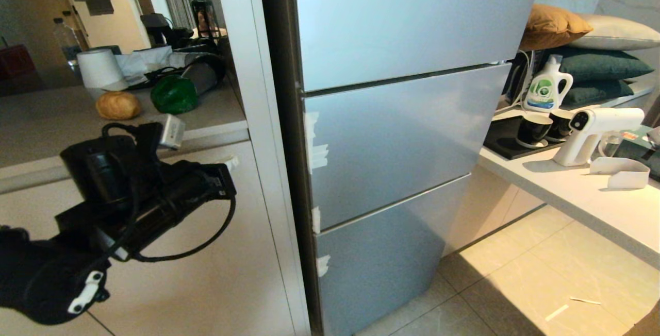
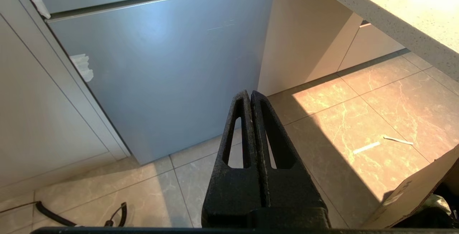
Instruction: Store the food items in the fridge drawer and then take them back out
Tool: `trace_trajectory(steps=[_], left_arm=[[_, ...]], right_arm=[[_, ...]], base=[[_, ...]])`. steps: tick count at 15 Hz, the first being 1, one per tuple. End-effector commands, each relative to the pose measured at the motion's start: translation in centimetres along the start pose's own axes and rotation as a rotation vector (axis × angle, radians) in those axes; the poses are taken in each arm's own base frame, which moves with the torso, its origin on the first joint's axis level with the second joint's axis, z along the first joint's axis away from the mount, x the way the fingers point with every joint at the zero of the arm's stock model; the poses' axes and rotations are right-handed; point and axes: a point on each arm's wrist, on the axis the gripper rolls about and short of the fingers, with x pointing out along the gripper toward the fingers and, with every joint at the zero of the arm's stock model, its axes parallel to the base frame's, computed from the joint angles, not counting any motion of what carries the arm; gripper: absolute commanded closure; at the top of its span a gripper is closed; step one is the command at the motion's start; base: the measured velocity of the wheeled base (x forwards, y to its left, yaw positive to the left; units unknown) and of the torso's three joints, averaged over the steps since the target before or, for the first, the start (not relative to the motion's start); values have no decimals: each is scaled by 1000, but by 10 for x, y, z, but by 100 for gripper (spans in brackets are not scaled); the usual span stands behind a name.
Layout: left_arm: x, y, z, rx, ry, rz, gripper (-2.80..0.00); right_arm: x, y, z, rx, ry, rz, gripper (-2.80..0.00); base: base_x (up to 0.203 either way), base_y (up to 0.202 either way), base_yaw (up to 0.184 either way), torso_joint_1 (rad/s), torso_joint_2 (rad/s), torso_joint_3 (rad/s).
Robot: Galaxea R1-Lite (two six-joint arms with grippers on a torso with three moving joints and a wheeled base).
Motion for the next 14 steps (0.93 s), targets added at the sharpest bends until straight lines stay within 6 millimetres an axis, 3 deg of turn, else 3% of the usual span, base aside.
trace_trajectory(steps=[1, 6, 8, 14], left_arm=[[28, -3, -11, -1, 14, -9, 0], [51, -33, -2, -18, -43, -101, 0], [67, -41, -3, -17, -57, -107, 0], [89, -60, -5, -18, -93, -95, 0]], right_arm=[[0, 0, 0, 1, 3, 1, 0], [0, 0, 0, 5, 2, 2, 0], [0, 0, 0, 5, 1, 2, 0], [0, 0, 0, 3, 2, 2, 0]], base=[[0, 0, 0, 0, 0, 0], [0, 0, 0, 0, 0, 0], [0, 0, 0, 0, 0, 0], [0, 0, 0, 0, 0, 0]])
